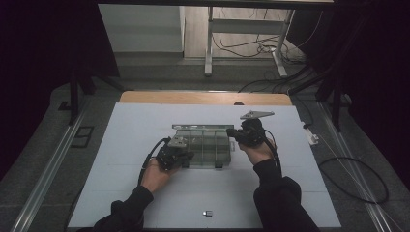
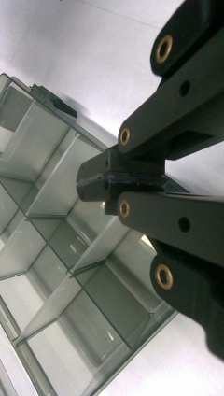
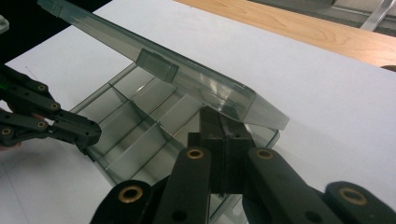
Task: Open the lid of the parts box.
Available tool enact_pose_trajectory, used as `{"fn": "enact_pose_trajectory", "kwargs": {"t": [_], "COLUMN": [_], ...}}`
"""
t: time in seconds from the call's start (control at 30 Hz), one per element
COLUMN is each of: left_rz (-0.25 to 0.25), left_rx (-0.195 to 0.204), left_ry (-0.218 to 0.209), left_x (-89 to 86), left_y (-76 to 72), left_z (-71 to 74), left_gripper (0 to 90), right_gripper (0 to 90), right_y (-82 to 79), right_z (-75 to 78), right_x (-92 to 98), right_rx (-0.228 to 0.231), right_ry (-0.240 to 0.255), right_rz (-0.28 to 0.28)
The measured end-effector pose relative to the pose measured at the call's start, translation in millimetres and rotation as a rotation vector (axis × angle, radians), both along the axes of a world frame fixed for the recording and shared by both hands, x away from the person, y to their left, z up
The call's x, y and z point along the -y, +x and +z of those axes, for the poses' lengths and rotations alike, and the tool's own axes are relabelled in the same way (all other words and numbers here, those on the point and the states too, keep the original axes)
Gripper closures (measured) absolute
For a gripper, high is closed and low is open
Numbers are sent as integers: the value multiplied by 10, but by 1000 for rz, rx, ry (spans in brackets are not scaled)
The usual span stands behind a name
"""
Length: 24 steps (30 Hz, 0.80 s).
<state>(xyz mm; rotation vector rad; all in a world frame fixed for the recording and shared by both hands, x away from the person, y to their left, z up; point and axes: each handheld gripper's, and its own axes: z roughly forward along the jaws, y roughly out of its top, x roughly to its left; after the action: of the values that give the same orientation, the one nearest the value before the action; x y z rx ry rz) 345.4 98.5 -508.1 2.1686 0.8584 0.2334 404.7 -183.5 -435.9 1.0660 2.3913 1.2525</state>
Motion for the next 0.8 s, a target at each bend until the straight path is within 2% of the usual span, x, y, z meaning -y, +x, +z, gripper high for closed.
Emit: {"fn": "enact_pose_trajectory", "kwargs": {"t": [0.8], "left_rz": [-6], "left_rx": [17], "left_ry": [-14], "left_x": [-9], "left_y": [-10], "left_z": [-32], "left_gripper": [888], "right_gripper": [895], "right_y": [242], "right_z": [10], "right_x": [-43], "right_rx": [22], "right_ry": [8], "right_rz": [-11]}}
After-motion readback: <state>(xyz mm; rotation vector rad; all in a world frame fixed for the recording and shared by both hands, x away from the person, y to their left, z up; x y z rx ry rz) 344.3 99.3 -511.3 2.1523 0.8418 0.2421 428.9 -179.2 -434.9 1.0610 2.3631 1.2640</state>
